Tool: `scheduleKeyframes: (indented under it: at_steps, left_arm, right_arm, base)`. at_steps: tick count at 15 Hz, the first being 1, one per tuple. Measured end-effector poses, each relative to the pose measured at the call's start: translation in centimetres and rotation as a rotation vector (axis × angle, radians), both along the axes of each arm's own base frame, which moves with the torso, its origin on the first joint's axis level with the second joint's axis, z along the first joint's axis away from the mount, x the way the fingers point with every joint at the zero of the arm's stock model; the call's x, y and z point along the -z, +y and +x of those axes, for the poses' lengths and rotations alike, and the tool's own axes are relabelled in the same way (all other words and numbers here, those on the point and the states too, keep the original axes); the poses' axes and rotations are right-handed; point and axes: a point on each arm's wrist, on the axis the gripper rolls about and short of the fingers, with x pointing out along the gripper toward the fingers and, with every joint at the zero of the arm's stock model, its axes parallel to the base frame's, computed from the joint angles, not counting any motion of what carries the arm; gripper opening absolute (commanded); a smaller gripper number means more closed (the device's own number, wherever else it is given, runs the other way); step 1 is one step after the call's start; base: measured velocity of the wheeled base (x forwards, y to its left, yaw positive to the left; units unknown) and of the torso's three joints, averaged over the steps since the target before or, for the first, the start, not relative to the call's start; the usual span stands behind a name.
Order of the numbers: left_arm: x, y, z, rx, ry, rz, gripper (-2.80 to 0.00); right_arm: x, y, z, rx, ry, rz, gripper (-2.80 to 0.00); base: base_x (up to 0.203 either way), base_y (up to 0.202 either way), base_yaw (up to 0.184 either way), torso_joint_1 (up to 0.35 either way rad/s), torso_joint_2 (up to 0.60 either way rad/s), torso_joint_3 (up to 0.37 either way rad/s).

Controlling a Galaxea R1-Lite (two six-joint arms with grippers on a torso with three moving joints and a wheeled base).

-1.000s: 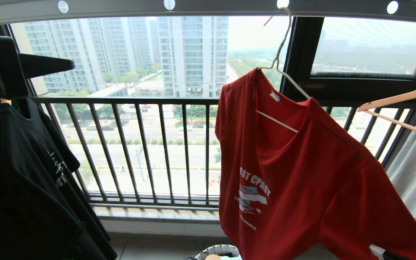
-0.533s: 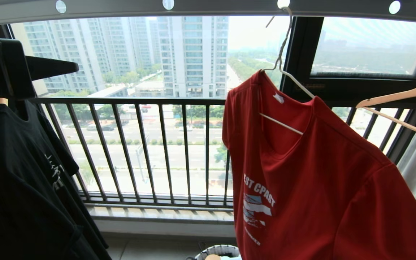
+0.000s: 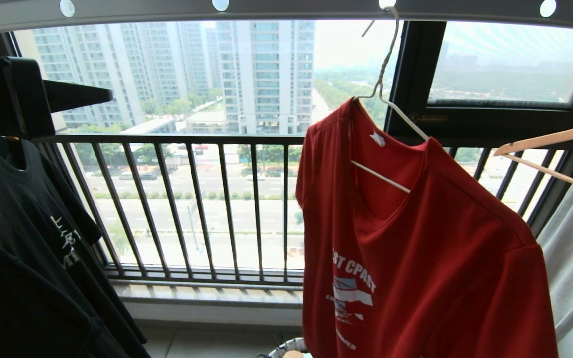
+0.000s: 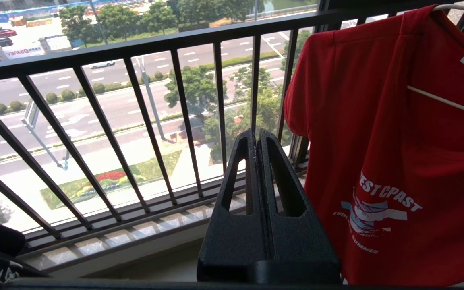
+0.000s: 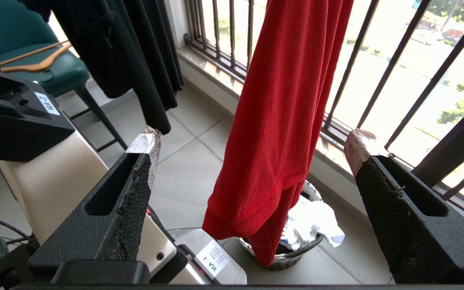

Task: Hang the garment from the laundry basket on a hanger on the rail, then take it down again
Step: Take the clothes off the clothes rack

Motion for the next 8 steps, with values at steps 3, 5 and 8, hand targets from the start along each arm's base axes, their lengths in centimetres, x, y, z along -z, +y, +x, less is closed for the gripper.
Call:
scheduleKeyframes:
  at_steps: [3,5,8]
  left_arm:
    - [-0.1,0.1,-0.2,0.000,-0.006,-0.003,-2.80]
    - [-0.1,0.1,-0.4,0.000,-0.008,-0.004,-2.80]
    - [-0.2,0.2,-0.5,0.000,-0.012,-0.005,-2.80]
  right_arm:
    - [-1.3,-0.3,-0.5,0.022,0.043,0.037,0.00]
    - [-2.4,-0.3,-0.5,0.036,0.025,0.051,-2.80]
    - [-4.0,0.0,0.5,0.088,-0.011,0.030,-2.80]
  base:
    - [0.000,0.000,0.000,0.000,0.00,0.000]
    - [0.000,0.000,0.000,0.000,0.00,0.000]
    - [0.000,0.000,0.000,0.000,0.00,0.000]
